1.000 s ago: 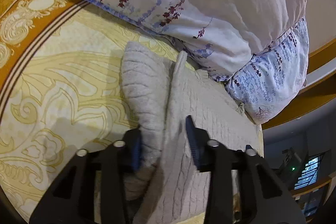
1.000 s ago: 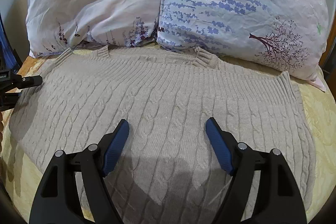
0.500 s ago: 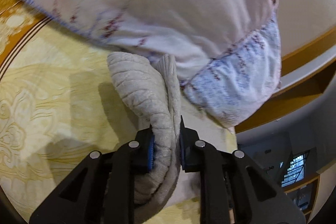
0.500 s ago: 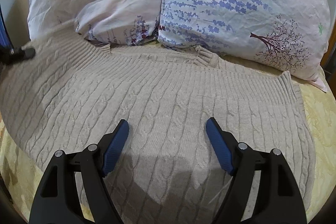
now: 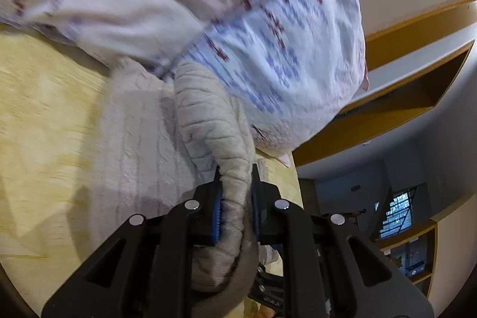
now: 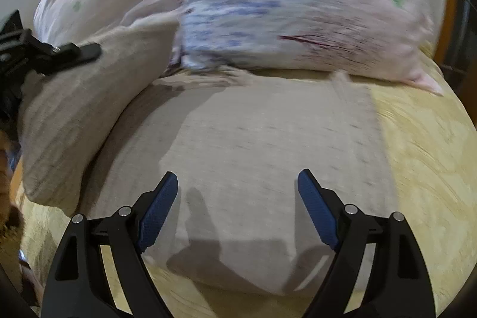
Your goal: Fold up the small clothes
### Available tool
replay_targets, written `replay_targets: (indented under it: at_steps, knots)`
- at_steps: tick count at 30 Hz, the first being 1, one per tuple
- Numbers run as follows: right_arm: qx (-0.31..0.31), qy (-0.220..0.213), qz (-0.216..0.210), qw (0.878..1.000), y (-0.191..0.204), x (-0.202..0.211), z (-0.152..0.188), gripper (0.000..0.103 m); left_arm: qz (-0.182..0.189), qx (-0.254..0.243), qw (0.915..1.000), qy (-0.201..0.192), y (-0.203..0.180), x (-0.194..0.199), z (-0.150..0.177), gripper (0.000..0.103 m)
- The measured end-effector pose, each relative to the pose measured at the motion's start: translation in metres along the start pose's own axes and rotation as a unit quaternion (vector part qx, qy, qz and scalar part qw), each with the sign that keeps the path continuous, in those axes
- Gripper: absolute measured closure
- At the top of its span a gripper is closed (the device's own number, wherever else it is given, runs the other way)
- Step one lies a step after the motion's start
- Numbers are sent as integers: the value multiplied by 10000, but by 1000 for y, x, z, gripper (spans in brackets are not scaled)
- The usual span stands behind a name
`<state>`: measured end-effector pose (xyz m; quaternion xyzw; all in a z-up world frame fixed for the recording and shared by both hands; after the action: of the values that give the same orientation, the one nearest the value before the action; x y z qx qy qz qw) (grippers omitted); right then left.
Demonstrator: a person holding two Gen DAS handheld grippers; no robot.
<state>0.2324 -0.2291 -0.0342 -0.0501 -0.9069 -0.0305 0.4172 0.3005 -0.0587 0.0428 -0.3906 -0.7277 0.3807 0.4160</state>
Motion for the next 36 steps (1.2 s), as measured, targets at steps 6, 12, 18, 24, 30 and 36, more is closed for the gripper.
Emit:
replay_targets:
  at_steps: [6, 12, 18, 24, 30, 36]
  knots:
    - [-615, 50, -241, 9978, -49, 10, 5, 19, -23, 95, 9994, 337, 0, -66, 28, 95]
    - [-1338, 250, -1112, 9844, -73, 8, 0, 19, 99, 150, 9980, 613, 6, -82, 42, 82]
    - [-1780, 657, -2414, 9517, -59, 4, -18, 19, 262, -468, 9976, 438, -21, -34, 39, 36]
    - [-1834, 1345, -2734, 9346, -31, -23, -26, 34, -1891, -1717, 9668, -34, -3, 10, 30, 28]
    - [-1953, 1580, -2708, 9293, -14, -43, -23, 46, -2343, -1251, 9639, 195, 47, 21, 26, 24]
    - [-2016, 1619, -2840, 9233, -4, -56, -27, 61, -1990, -953, 9749, 308, 57, 17, 29, 17]
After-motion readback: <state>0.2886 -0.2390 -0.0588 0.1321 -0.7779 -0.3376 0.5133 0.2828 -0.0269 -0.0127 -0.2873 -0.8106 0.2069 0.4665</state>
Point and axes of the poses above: each gripper's, at about its wrist camera, not at the fingertips, and x roughly against the way its jaws point, y to its left, z to its underside, the point moved 5 cm from there along -x, roughly the way its jaws point, and after that the axes turned 12 degrees about z, right-handed, at the moved point
